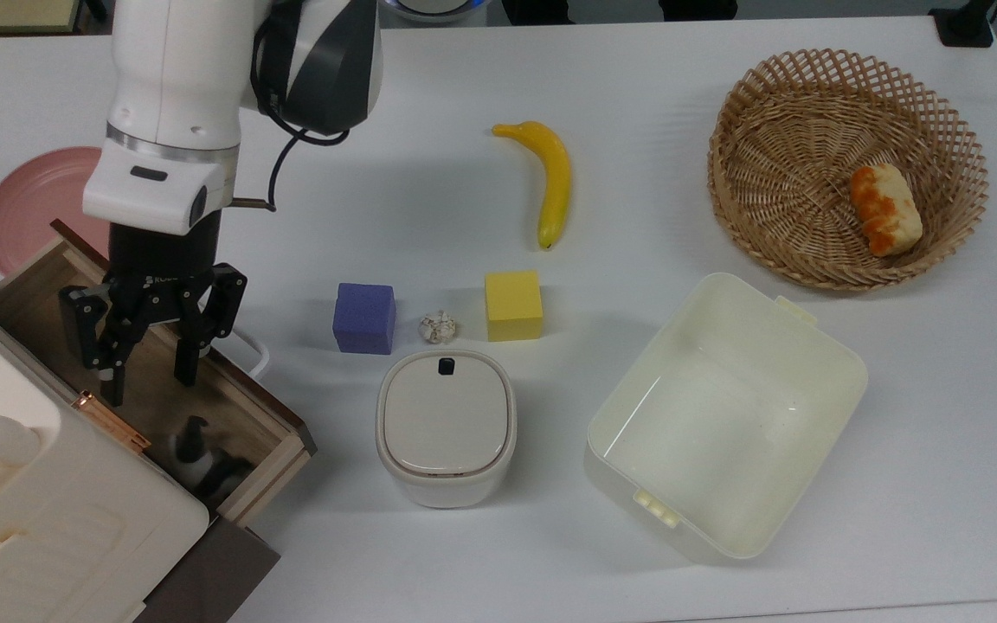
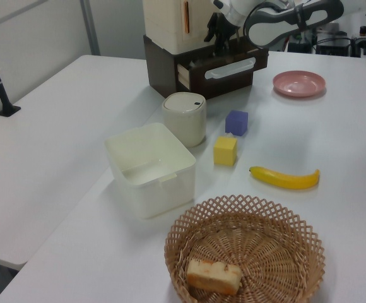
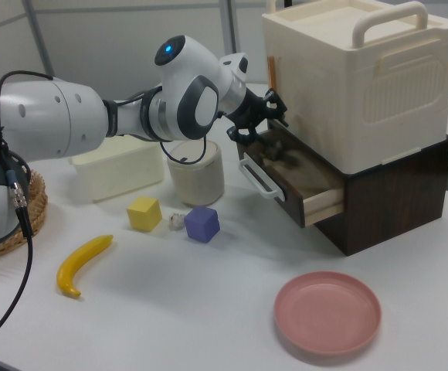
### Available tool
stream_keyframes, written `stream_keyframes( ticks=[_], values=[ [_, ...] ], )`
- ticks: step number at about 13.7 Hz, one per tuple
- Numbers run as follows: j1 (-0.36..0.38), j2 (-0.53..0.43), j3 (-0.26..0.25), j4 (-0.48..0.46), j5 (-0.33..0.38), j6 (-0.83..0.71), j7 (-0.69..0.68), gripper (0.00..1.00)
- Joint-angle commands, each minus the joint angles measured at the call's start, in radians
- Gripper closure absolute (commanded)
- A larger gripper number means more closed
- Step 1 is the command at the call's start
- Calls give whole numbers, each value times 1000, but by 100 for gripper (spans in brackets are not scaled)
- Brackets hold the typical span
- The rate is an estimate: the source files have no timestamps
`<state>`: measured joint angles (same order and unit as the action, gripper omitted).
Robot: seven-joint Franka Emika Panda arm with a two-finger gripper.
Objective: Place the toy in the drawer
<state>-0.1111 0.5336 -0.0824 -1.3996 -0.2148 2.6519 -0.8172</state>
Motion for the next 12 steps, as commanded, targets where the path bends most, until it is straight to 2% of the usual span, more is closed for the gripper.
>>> stream_keyframes(
  ticks=[1,6,9,12],
  values=[
    [4,-9,0,10,6,-3,7,35],
    [14,-52,12,1,8,-32,121,35],
    [39,-105,30,-10,9,-179,222,35],
    [70,-167,59,-12,15,-393,364,31]
  ],
)
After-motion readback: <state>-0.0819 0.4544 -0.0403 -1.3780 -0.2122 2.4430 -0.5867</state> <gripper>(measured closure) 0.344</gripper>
